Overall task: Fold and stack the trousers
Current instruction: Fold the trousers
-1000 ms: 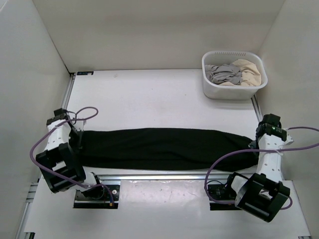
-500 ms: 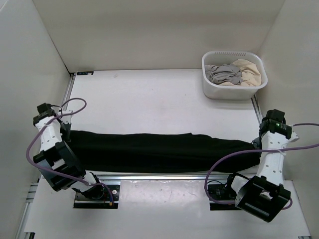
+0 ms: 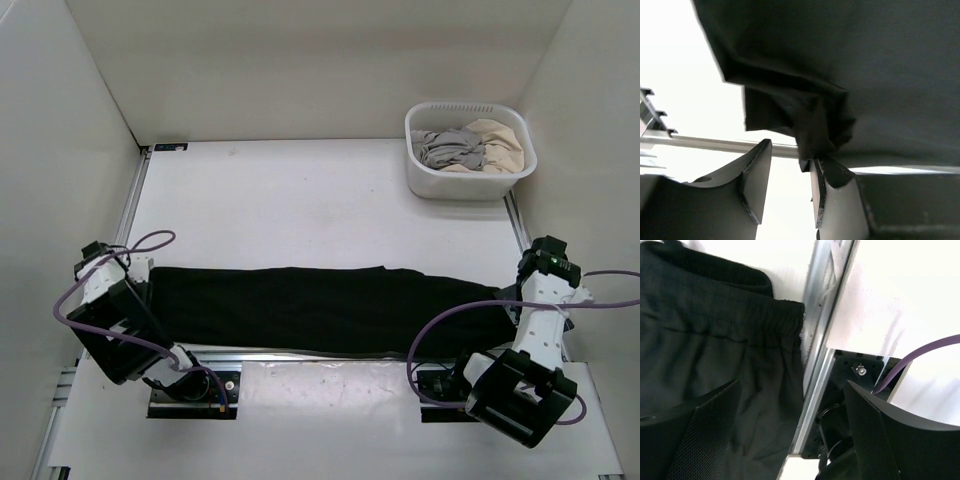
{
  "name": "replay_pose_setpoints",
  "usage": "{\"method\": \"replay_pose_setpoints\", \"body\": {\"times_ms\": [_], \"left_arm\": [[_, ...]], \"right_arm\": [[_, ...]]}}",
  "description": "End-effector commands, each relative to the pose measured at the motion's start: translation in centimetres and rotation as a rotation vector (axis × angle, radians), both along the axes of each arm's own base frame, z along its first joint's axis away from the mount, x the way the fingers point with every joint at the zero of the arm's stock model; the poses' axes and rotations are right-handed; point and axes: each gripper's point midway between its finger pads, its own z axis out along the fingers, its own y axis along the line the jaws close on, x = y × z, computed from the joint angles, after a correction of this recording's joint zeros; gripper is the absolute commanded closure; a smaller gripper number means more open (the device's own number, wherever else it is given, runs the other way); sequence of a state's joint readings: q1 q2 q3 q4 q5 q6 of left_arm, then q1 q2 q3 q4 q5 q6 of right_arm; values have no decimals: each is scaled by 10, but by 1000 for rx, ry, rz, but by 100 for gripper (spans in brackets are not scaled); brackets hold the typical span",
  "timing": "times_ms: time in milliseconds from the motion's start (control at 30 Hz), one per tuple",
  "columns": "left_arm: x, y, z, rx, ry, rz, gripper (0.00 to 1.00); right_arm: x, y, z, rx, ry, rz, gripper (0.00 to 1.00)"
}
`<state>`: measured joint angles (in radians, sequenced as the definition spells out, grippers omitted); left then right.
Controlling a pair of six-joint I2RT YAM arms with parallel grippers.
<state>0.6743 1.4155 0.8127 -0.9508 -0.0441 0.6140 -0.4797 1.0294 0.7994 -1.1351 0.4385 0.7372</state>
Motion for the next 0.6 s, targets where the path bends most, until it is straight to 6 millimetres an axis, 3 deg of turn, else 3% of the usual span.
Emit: {"method": "replay_pose_setpoints", "body": {"times_ms": [0, 33, 167, 267, 333, 400, 467, 567], "left_arm": [[6, 25, 16, 89, -67, 31, 53], [8, 30, 21, 102, -80, 45, 53], [36, 74, 71, 217, -213, 88, 56], [56, 83, 93, 207, -267, 93, 56], [68, 69, 90, 99, -299, 84, 55], [80, 38, 80, 7, -293, 63, 55], [76, 27, 69, -4, -249, 64, 55], [68, -7, 49, -136, -258, 6, 54]], "right_arm": [[18, -9, 27, -34, -86, -14, 12], [25, -11, 33, -38, -110, 18, 12], [71, -6, 56, -46, -229, 227, 12], [89, 11, 56, -35, -248, 361, 12], [99, 22, 44, 0, -246, 419, 15], [97, 34, 22, 70, -221, 413, 22], [97, 43, 6, 139, -196, 381, 24], [102, 55, -14, 186, -208, 389, 27]]}}
